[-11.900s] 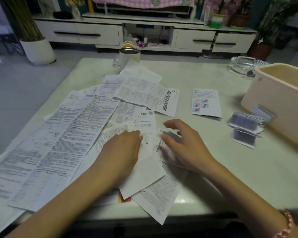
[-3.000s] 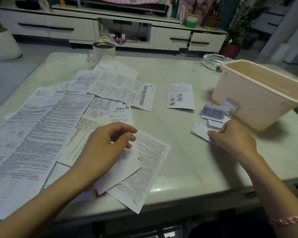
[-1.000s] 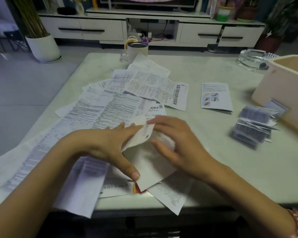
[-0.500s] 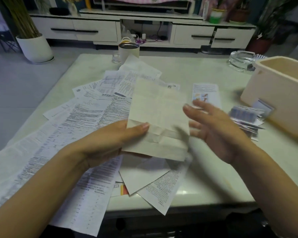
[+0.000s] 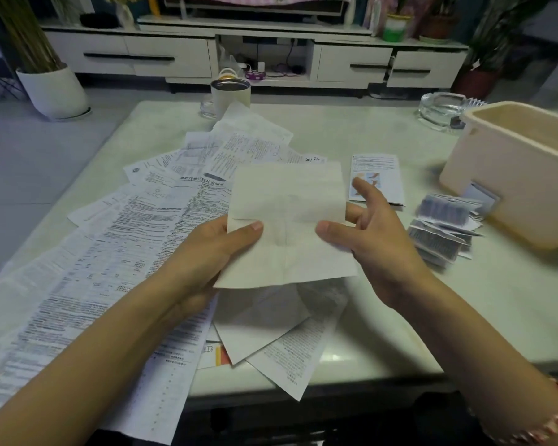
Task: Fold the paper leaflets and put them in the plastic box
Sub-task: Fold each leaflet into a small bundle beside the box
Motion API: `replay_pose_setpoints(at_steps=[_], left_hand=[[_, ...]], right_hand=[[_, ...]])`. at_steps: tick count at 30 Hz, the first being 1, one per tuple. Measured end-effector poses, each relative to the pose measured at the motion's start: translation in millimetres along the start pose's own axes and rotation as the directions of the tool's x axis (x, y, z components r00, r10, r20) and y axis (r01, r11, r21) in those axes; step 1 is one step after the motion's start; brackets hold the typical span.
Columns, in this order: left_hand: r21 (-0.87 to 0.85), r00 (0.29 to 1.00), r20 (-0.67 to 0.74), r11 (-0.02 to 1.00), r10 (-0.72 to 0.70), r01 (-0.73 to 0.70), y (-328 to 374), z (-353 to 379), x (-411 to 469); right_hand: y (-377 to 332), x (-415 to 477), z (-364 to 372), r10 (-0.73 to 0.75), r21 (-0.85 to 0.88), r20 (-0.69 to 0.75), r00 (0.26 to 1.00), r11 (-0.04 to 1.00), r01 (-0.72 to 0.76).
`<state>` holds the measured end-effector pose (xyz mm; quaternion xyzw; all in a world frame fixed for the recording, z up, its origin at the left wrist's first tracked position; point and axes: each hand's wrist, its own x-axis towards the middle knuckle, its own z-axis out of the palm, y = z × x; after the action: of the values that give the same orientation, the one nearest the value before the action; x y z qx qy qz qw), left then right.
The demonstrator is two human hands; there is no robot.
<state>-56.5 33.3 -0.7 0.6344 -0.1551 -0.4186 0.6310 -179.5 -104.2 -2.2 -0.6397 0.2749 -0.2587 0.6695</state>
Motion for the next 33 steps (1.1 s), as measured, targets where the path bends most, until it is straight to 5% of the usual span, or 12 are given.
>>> replay_pose_setpoints(at_steps=[6, 9, 11, 13, 15, 18, 20, 22, 24, 26, 29, 33], left_hand=[[-0.023, 0.997, -0.004, 0.997, 0.079, -0.079, -1, -4, 4], [0.047, 0.990, -0.030, 0.990, 0.137, -0.136, -3, -4, 4], [0.103, 0.979, -0.055, 0.976, 0.196, -0.190, -3, -4, 2], [0.180, 0.964, -0.039, 0.951, 0.261, -0.251, -3, -2, -1], [0.226, 0.945, 0.024, 0.919, 0.325, -0.322, -1, 0, -6], [0.233, 0.920, 0.126, 0.891, 0.370, -0.390, 4, 5, -13], [0.226, 0.914, 0.148, 0.887, 0.378, -0.403, 4, 7, -15], [0.242, 0.907, 0.050, 0.876, 0.418, -0.417, 1, 6, -10], [0.298, 0.906, -0.077, 0.877, 0.416, -0.377, -2, 5, -7], [0.233, 0.965, -0.030, 0.941, 0.259, -0.246, -2, 6, -9], [0.132, 0.988, 0.133, 0.987, 0.075, -0.093, -7, 14, -16], [0.176, 0.993, 0.030, 0.977, 0.113, -0.116, -11, 14, -13]], right_hand=[[-1, 2, -3, 0.032, 0.051, -0.025, 0.999, 0.998, -0.031], [1, -1, -1, -0.239, -0.245, -0.179, 0.954, 0.950, 0.192], [2, -1, -2, -0.610, -0.620, -0.112, 0.784, 0.660, 0.425], [3, -3, -4, -0.767, -0.824, 0.183, 0.614, 0.221, 0.522], [3, -7, -1, -0.671, -0.801, 0.423, 0.609, 0.037, 0.597], [2, -15, 2, -0.531, -0.803, 0.538, 0.654, -0.088, 0.589], [-2, -18, 0, -0.471, -0.826, 0.482, 0.739, 0.038, 0.563], [-4, -17, -2, -0.398, -0.797, 0.361, 0.843, 0.337, 0.501], [-8, -14, -2, -0.318, -0.637, 0.197, 0.927, 0.677, 0.368], [-9, -12, -1, -0.154, -0.377, 0.133, 0.979, 0.906, 0.193], [-5, -13, 4, 0.016, -0.190, 0.152, 0.988, 0.982, 0.013], [-7, -14, 5, 0.029, -0.157, 0.163, 0.986, 0.988, -0.003]])
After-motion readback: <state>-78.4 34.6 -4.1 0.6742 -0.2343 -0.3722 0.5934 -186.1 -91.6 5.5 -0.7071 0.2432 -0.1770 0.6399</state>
